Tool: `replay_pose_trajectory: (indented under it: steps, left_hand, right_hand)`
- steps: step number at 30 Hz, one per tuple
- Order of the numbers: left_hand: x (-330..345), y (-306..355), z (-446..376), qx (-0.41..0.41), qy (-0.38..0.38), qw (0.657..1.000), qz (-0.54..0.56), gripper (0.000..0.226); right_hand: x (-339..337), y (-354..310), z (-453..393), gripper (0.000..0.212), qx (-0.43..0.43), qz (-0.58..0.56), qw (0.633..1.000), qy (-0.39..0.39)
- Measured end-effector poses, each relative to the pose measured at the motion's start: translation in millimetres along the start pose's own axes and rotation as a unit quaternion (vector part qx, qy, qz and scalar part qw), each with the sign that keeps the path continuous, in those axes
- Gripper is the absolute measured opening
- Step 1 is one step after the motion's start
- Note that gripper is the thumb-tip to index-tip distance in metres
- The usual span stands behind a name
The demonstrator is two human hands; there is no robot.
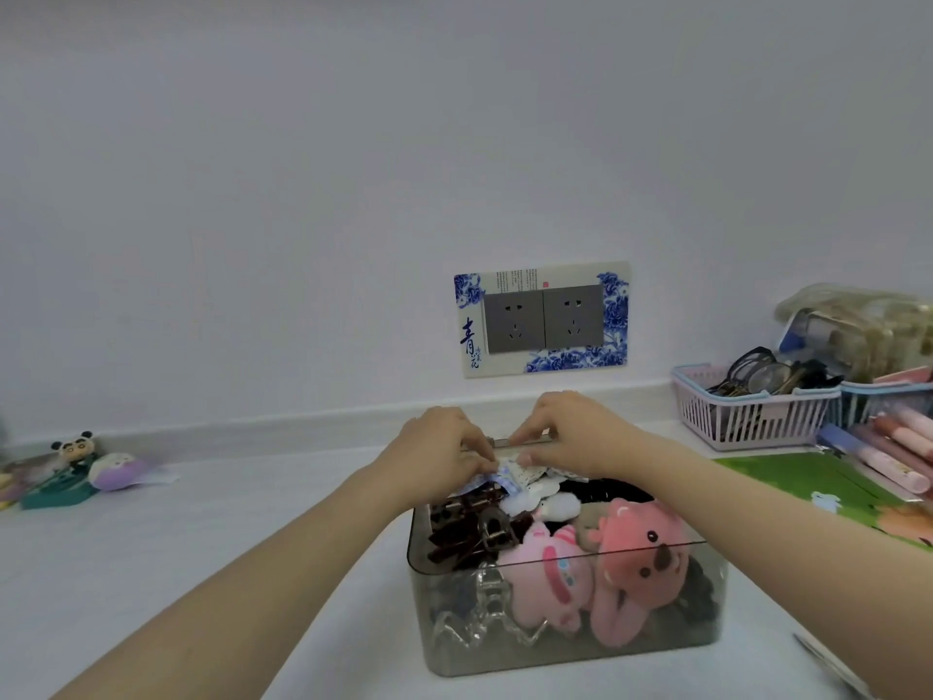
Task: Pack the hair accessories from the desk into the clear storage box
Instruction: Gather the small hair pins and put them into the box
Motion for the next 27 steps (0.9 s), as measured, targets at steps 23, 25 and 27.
replay_pose_trajectory:
  steps: [23,25,27]
  left_hand:
    - [-1.5,127.5,149.8,0.016,-0.018,0.976,0.216,0.019]
    - [17.0,132.3,161.1,0.002,-0.057,0.978,0.201,0.029]
    - [30.2,135.9,167.9,-0.009,-0.083,0.977,0.198,0.039]
  right_hand:
    - [-72.5,-12.7,208.5,0.02,0.063,-0.069,0.99,0.108]
    - [-56.4,1.2,224.9,0.017,0.078,-0.052,0.992,0.083]
    - [-42.2,12.4,238.1,0.024,0.087,-0.033,0.994,0.06]
Point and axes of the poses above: each hand's wrist, its own z-axis away from the middle knuckle, its own x-axis out of the palm, y = z × x, the point moved 4 cm from there along -z, towards the middle knuckle, and after that the axes turned 15 degrees about y, right-handed, at the moved point
